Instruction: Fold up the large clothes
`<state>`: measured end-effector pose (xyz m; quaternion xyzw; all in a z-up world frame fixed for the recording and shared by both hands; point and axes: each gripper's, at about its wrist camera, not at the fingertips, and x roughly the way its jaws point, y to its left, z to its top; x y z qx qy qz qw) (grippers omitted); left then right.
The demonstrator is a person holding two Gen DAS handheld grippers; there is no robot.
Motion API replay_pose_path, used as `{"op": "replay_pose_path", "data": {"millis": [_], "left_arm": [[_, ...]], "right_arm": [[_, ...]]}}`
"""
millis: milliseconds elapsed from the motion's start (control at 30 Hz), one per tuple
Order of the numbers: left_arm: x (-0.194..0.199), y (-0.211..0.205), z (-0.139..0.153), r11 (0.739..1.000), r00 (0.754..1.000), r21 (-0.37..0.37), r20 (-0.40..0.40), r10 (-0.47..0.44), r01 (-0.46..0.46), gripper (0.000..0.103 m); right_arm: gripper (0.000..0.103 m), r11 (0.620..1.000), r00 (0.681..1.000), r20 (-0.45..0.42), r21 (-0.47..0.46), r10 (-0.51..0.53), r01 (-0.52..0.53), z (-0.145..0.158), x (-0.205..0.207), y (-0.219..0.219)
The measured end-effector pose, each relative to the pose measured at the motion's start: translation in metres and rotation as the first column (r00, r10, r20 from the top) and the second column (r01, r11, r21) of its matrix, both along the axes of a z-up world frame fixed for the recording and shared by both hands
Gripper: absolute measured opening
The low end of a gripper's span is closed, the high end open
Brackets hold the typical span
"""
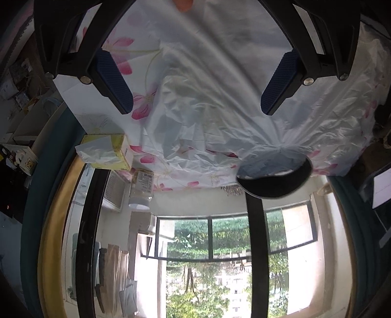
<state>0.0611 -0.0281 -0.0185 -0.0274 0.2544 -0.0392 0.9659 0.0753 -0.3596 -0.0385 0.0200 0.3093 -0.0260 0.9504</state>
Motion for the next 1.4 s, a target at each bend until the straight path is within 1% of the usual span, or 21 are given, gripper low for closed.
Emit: {"op": "replay_pose_path", "data": {"millis": [100, 167, 233, 367, 467, 567, 633, 667, 733, 867, 1000, 1100, 1233, 1400], "left_arm": [[0.017, -0.004, -0.004, 1.000, 1.000, 0.005, -0.023, -0.001, 0.001, 0.097], [0.031, -0.006, -0.009, 1.000, 0.999, 0.008, -0.041, -0.001, 0.001, 0.097], [0.042, -0.007, -0.012, 1.000, 0.998, 0.008, -0.057, -0.001, 0.002, 0.097], [0.068, -0.006, -0.021, 1.000, 0.996, -0.006, -0.091, -0.006, 0.006, 0.097], [0.084, -0.005, -0.027, 1.000, 0.994, 0.006, -0.106, 0.003, -0.002, 0.097], [0.099, -0.004, -0.033, 1.000, 0.992, 0.009, -0.126, 0.012, -0.011, 0.097], [0.108, -0.002, -0.037, 1.000, 0.991, 0.009, -0.135, 0.019, -0.018, 0.097], [0.114, -0.001, -0.040, 1.000, 0.990, 0.011, -0.141, 0.026, -0.025, 0.097], [0.122, 0.000, -0.043, 0.999, 0.988, 0.010, -0.149, 0.033, -0.032, 0.097], [0.136, 0.005, -0.052, 0.998, 0.984, 0.013, -0.166, 0.057, -0.056, 0.097], [0.147, 0.011, -0.058, 0.997, 0.981, 0.012, -0.179, 0.077, -0.076, 0.097], [0.154, 0.014, -0.061, 0.996, 0.979, 0.014, -0.183, 0.088, -0.087, 0.097], [0.159, 0.017, -0.063, 0.995, 0.979, 0.013, -0.181, 0.096, -0.095, 0.097], [0.162, 0.018, -0.065, 0.995, 0.979, 0.008, -0.178, 0.095, -0.095, 0.097]], "right_arm": [[0.102, 0.999, 1.000, -0.025, -0.030, 0.010, -0.011, -0.005, 0.021, -0.008], [0.100, 0.998, 0.999, -0.039, -0.052, 0.020, -0.022, -0.008, 0.037, -0.012], [0.095, 0.998, 0.998, -0.055, -0.058, 0.031, -0.034, -0.011, 0.052, -0.016], [0.091, 0.997, 0.995, -0.091, -0.061, 0.051, -0.056, -0.016, 0.088, -0.027], [0.085, 0.996, 0.993, -0.110, -0.069, 0.052, -0.060, -0.018, 0.113, -0.038], [0.070, 0.996, 0.989, -0.135, -0.060, 0.057, -0.066, -0.021, 0.141, -0.051], [0.053, 0.995, 0.985, -0.158, -0.056, 0.073, -0.083, -0.025, 0.161, -0.057], [0.052, 0.994, 0.981, -0.172, -0.054, 0.089, -0.100, -0.028, 0.172, -0.060], [0.052, 0.992, 0.975, -0.193, -0.044, 0.108, -0.119, -0.034, 0.190, -0.064], [0.052, 0.991, 0.959, -0.248, 0.027, 0.135, -0.132, -0.050, 0.232, -0.075], [0.052, 0.990, 0.953, -0.270, 0.024, 0.137, -0.136, -0.057, 0.266, -0.080], [0.052, 0.988, 0.945, -0.288, 0.043, 0.153, -0.147, -0.060, 0.286, -0.086], [0.052, 0.982, 0.932, -0.308, 0.073, 0.190, -0.176, -0.066, 0.300, -0.085], [0.052, 0.965, 0.890, -0.373, 0.099, 0.261, -0.242, -0.084, 0.310, -0.070]]}}
